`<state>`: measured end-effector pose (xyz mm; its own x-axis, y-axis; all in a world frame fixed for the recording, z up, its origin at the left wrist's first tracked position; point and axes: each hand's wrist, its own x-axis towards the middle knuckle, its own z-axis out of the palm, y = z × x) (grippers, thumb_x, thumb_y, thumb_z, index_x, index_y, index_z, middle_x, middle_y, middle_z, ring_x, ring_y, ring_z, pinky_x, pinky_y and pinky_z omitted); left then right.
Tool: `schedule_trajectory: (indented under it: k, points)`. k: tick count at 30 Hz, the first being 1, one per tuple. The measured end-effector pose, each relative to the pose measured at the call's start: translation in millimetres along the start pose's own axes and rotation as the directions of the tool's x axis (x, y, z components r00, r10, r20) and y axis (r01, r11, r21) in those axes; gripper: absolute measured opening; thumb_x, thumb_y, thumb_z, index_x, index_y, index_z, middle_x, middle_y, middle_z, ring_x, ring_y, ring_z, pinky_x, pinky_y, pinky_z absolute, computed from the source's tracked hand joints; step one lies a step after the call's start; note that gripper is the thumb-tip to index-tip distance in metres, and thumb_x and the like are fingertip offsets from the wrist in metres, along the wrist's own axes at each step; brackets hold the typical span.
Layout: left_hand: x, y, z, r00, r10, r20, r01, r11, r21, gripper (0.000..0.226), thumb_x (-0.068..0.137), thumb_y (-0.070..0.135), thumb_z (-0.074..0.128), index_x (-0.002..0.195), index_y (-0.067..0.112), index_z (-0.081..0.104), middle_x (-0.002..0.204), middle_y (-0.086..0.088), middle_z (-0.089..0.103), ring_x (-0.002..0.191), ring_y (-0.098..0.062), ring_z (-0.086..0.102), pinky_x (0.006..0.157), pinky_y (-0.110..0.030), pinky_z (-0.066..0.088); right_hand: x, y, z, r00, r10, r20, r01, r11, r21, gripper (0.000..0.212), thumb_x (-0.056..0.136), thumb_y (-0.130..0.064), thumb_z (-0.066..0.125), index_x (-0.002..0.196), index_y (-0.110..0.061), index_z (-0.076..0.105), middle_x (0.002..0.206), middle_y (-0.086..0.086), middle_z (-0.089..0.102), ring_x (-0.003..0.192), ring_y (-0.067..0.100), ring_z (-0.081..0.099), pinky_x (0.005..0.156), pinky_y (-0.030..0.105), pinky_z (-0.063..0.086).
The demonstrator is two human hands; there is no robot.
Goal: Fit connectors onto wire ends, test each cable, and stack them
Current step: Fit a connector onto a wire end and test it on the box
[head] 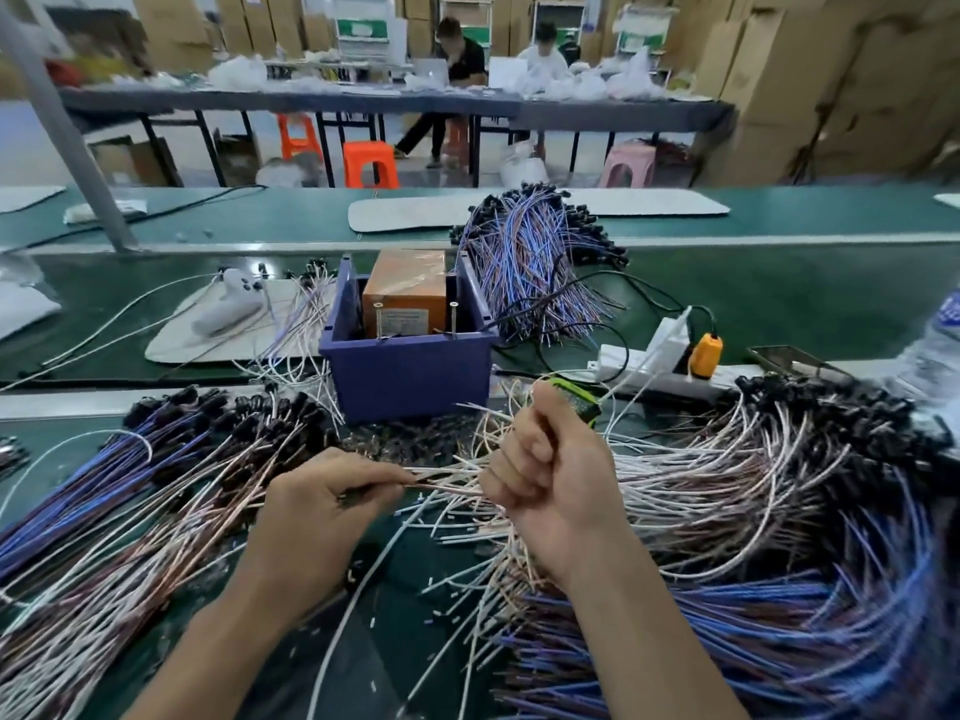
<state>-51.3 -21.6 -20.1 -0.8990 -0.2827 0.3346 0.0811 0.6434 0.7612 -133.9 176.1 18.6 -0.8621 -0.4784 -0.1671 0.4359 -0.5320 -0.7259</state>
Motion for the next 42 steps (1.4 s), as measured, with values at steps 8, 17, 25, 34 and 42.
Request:
schedule_trajectory:
  k: [8, 17, 25, 34, 42]
  points:
    - [-3, 6, -5, 0.981, 0.139, -0.136, -0.115, 0.979, 0.168, 0.023, 0.077, 0.008, 0.087, 0.088, 0.027, 0.082, 0.085, 0.025, 0.073, 0.091, -0.002, 0.065, 0.086, -0.017, 0.048, 1, 7, 1, 0.975, -0.213, 0.054, 0.19, 0.695, -0.693, 0.022, 0.092, -0.009, 0.065, 0.078, -0.017, 0.079, 0.06, -0.002, 0.066, 0.045, 0.004, 0.047, 0.046, 0.017, 0.036]
    - [-8, 13, -7, 0.963, 0.186, -0.194, -0.17, 0.981, 0.092, 0.023, 0.073, 0.014, 0.089, 0.085, 0.031, 0.082, 0.083, 0.024, 0.074, 0.085, -0.006, 0.068, 0.08, -0.017, 0.051, 2, 24, 9, 0.976, -0.101, 0.191, 0.216, 0.391, -0.895, 0.018, 0.082, -0.033, 0.072, 0.074, -0.018, 0.077, 0.064, 0.0, 0.071, 0.063, 0.02, 0.064, 0.065, 0.037, 0.052]
    - [0, 22, 0, 0.969, -0.23, -0.092, 0.171, 0.889, -0.425, 0.026, 0.08, 0.005, 0.082, 0.08, 0.031, 0.083, 0.076, 0.002, 0.079, 0.069, -0.003, 0.071, 0.066, -0.012, 0.052, 3, 21, 3, 0.97, -0.145, 0.195, 0.243, 0.572, -0.783, 0.008, 0.071, -0.031, 0.08, 0.077, -0.026, 0.079, 0.066, -0.003, 0.071, 0.061, 0.006, 0.061, 0.06, 0.018, 0.048]
    - [4, 9, -16, 0.891, -0.409, -0.197, 0.287, 0.844, -0.454, 0.026, 0.086, 0.012, 0.08, 0.075, 0.036, 0.082, 0.07, -0.003, 0.077, 0.057, -0.01, 0.068, 0.056, -0.02, 0.056, 6, 5, -3, 0.955, -0.287, -0.077, 0.208, 0.832, -0.515, 0.03, 0.081, 0.002, 0.078, 0.06, -0.019, 0.074, 0.056, 0.001, 0.059, 0.05, 0.01, 0.05, 0.048, 0.016, 0.041]
    - [3, -3, -35, 0.916, -0.346, -0.205, 0.246, 0.886, -0.394, 0.013, 0.084, 0.037, 0.078, 0.076, 0.027, 0.082, 0.064, -0.004, 0.071, 0.055, -0.019, 0.047, 0.055, -0.027, 0.038, 10, 4, -8, 0.936, -0.307, -0.169, 0.22, 0.89, -0.399, 0.01, 0.089, -0.001, 0.071, 0.081, -0.003, 0.066, 0.053, 0.003, 0.053, 0.045, 0.011, 0.042, 0.045, 0.022, 0.032]
